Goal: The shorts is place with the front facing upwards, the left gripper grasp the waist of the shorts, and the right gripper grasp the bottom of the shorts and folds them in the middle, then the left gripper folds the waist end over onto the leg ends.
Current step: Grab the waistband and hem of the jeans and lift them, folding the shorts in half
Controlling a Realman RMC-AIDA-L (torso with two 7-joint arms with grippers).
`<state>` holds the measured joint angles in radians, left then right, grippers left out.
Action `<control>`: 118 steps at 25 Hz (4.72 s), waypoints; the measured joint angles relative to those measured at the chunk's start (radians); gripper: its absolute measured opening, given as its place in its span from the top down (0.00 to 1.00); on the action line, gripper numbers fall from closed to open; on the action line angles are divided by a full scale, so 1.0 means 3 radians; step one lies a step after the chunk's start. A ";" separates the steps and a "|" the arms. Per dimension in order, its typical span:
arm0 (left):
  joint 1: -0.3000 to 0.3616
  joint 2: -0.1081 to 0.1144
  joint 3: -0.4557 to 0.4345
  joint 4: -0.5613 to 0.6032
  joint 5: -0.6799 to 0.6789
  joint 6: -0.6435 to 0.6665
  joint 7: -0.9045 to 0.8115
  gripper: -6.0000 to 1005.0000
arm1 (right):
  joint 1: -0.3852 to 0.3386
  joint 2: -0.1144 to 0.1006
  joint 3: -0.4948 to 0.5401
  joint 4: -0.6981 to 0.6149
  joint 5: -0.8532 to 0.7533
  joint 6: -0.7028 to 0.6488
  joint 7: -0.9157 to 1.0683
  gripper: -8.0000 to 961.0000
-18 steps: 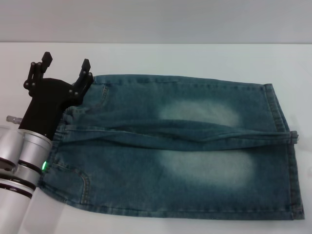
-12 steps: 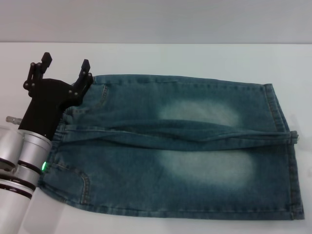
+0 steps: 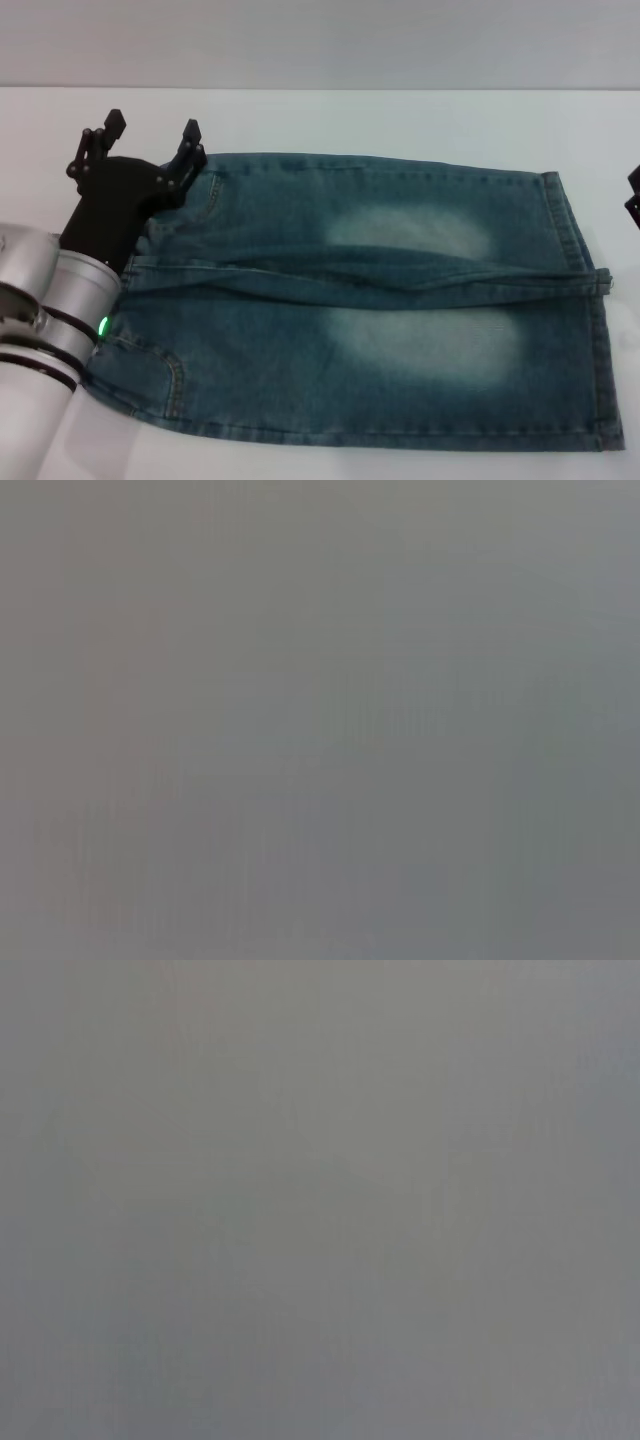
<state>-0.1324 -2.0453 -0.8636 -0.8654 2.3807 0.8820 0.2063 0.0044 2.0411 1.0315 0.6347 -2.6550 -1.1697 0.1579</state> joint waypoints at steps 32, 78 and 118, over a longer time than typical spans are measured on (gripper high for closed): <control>0.0395 -0.0041 -0.2398 -0.3168 0.0988 -0.6610 -0.0376 0.18 | -0.0421 0.0107 0.1820 0.4636 -0.0234 0.7533 -0.0381 0.19; 0.0112 -0.0053 -0.2233 -0.2944 0.1461 -0.7610 -0.0875 0.18 | -0.0444 0.0112 0.1851 0.4604 -0.0160 0.7801 -0.0349 0.19; -0.0005 -0.0044 -0.2187 -0.2930 0.1465 -0.7729 -0.0856 0.60 | -0.0405 0.0109 0.1844 0.4634 -0.0155 0.7954 -0.0352 0.19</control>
<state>-0.1339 -2.0585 -1.5197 -1.7443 2.8202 -1.4366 -0.0505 -0.1170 2.0738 1.5846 2.0248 -2.7016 1.2166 0.0521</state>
